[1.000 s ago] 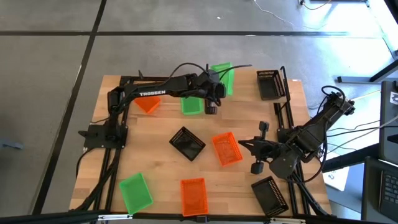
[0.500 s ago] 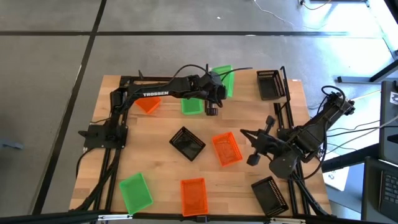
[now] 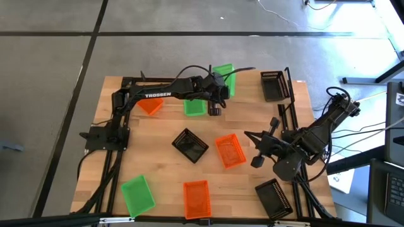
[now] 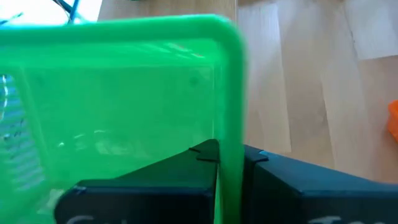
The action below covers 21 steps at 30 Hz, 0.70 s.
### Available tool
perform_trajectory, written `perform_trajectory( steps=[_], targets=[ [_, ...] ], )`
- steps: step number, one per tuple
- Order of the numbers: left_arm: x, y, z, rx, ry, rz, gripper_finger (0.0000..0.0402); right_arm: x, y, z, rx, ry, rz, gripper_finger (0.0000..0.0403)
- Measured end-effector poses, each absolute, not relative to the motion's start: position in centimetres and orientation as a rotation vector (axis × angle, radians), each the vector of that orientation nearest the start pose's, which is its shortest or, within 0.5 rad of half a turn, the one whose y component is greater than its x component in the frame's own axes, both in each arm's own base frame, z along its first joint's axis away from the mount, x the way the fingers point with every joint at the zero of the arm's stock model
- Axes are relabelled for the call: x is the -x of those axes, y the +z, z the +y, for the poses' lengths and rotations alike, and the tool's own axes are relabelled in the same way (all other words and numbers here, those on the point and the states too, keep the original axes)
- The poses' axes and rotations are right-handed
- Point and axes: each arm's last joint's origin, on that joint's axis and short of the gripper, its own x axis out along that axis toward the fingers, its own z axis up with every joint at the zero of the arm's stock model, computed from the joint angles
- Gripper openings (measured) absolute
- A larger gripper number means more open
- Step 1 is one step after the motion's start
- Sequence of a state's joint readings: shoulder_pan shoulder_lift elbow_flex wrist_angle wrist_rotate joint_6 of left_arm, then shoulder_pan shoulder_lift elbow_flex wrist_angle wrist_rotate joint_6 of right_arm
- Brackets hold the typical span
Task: Stack baskets on shelf by color
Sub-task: Put the middle green bin on the shelf
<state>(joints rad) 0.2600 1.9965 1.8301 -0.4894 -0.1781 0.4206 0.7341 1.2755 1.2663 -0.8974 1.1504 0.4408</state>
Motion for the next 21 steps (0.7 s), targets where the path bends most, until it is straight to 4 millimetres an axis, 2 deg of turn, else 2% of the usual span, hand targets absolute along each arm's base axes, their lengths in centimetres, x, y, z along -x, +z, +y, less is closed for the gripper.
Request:
perform_trajectory(
  steps=[10,16,21],
  targets=[
    [-44.1,30.4,12.0,-0.355,0.278,0.731,0.0058,-19.4,35.1,14.0,0.314,-0.485,0.430,0.0000],
    [-44.3,30.5,11.6,-0.387,0.279,0.726,0.0062,-19.4,35.1,14.0,0.314,-0.485,0.431,0.0000],
    [-44.1,31.2,10.6,-0.437,0.365,0.735,0.0062,-19.4,35.1,14.0,0.313,-0.485,0.430,0.0000]
  ],
)
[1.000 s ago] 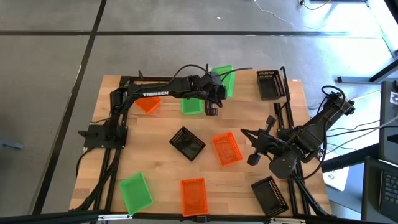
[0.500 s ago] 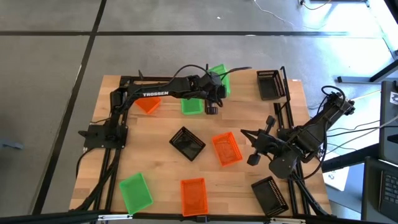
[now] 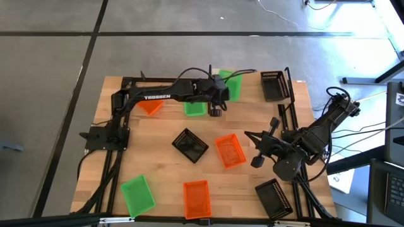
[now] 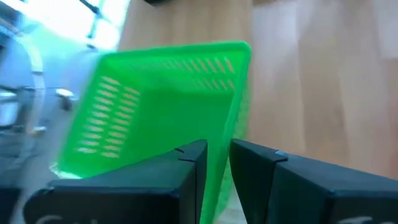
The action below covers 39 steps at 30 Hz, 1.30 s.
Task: Stack baskets on shelf by color
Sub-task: Put the middle green bin on the shelf
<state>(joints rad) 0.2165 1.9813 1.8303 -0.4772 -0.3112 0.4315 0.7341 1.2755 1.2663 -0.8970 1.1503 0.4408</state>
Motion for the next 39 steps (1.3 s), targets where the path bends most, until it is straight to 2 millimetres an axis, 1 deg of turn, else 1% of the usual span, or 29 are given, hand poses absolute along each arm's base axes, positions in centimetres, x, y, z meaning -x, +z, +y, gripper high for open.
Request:
perform_trajectory(
  steps=[6,13,17,19,22,26,29,33,36,39],
  targets=[
    [-43.3,33.7,8.2,-0.566,0.450,0.718,0.0062,-19.4,35.1,13.9,0.319,-0.487,0.435,0.0000],
    [-41.7,36.9,4.3,-0.587,0.406,0.632,0.0062,-19.4,35.1,13.9,0.312,-0.490,0.433,0.0000],
    [-40.0,39.2,1.6,-0.598,0.360,0.582,0.0062,-20.1,34.9,12.9,0.262,-0.550,0.433,0.0000],
    [-38.9,40.1,0.2,-0.606,0.327,0.574,0.0062,-20.6,34.3,11.9,0.263,-0.596,0.453,0.0000],
    [-37.3,41.4,-1.7,-0.592,0.321,0.556,0.0058,-21.7,33.5,10.1,0.190,-0.635,0.509,0.0000],
    [-35.1,42.6,-3.4,-0.585,0.360,0.560,0.0033,-23.4,33.0,7.2,0.101,-0.666,0.571,0.0000],
    [-33.9,43.0,-4.1,-0.558,0.366,0.577,0.0007,-24.9,33.5,5.0,0.028,-0.638,0.565,0.0000],
    [-32.3,43.2,-4.5,-0.492,0.368,0.613,0.0003,-26.6,34.4,2.2,-0.110,-0.548,0.490,0.0000],
    [-31.3,42.9,-4.6,-0.452,0.372,0.670,0.0001,-27.3,34.9,-0.1,-0.180,-0.511,0.452,0.0000],
    [-30.8,42.8,-4.6,-0.424,0.382,0.696,0.0001,-27.4,34.8,-2.7,-0.241,-0.583,0.444,0.0000]
  ],
)
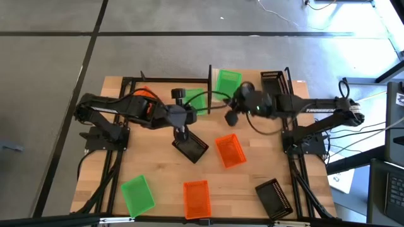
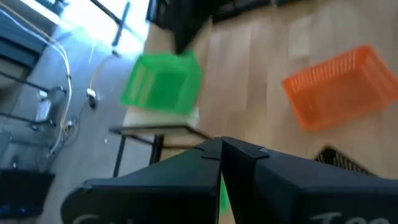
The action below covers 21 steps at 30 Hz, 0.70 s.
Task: Stack baskets on shelf by color
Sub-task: Put the middle green bin on the shelf
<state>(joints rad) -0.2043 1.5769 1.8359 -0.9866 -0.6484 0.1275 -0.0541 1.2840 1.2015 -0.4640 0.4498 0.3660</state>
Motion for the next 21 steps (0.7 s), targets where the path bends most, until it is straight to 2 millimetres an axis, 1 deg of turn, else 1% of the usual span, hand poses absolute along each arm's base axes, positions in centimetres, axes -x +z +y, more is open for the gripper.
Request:
perform_trajectory(
  steps=[3,6,9,14,17,21],
  targets=[
    [-30.4,42.5,-4.6,-0.414,0.381,0.732,0.0000,-27.4,34.2,-5.2,-0.280,-0.663,0.457,0.0000],
    [-30.1,42.4,-4.6,-0.414,0.385,0.756,0.0000,-28.0,33.3,-6.7,-0.341,-0.620,0.495,0.0000],
    [-30.0,42.3,-4.6,-0.420,0.382,0.773,0.0000,-29.1,32.0,-7.1,-0.399,-0.536,0.553,0.0000],
    [-29.9,42.2,-4.6,-0.425,0.381,0.784,0.0000,-31.1,29.0,-7.4,-0.398,-0.491,0.681,0.0000],
    [-29.8,42.1,-4.5,-0.433,0.379,0.803,0.0000,-31.9,27.7,-7.6,-0.381,-0.511,0.715,0.0000],
    [-29.8,42.1,-4.5,-0.433,0.379,0.803,0.0000,-32.3,26.9,-8.0,-0.333,-0.616,0.722,0.0000]
  ],
)
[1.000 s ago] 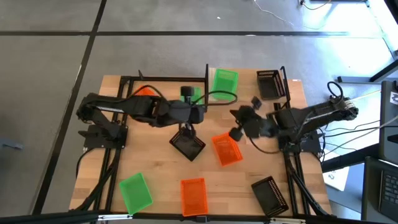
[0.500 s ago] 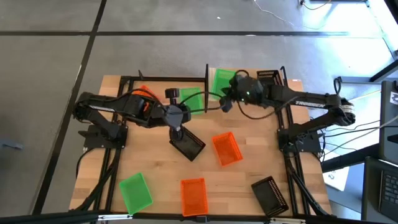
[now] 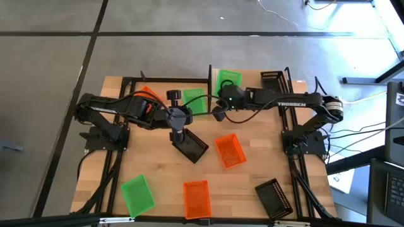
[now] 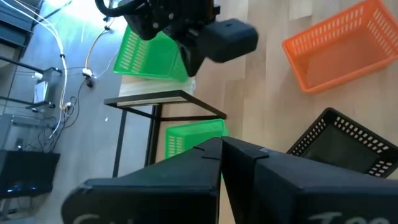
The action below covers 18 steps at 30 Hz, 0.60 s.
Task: Stack baskets on shelf by color
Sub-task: Put the middle green bin on the shelf
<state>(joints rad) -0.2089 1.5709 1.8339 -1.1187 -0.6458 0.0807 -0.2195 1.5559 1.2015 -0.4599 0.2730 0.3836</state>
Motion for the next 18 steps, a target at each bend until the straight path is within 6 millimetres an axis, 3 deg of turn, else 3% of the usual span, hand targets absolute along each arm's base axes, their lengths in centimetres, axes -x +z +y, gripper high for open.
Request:
perform_trajectory(
  steps=[15,18],
  targets=[
    [-29.8,42.0,-4.5,-0.434,0.378,0.806,0.0000,-31.3,26.3,-7.5,-0.280,-0.789,0.803,0.0000],
    [-29.8,42.0,-4.5,-0.434,0.378,0.806,0.0000,-31.5,26.3,-6.9,-0.287,-0.751,0.808,0.0000]
  ],
)
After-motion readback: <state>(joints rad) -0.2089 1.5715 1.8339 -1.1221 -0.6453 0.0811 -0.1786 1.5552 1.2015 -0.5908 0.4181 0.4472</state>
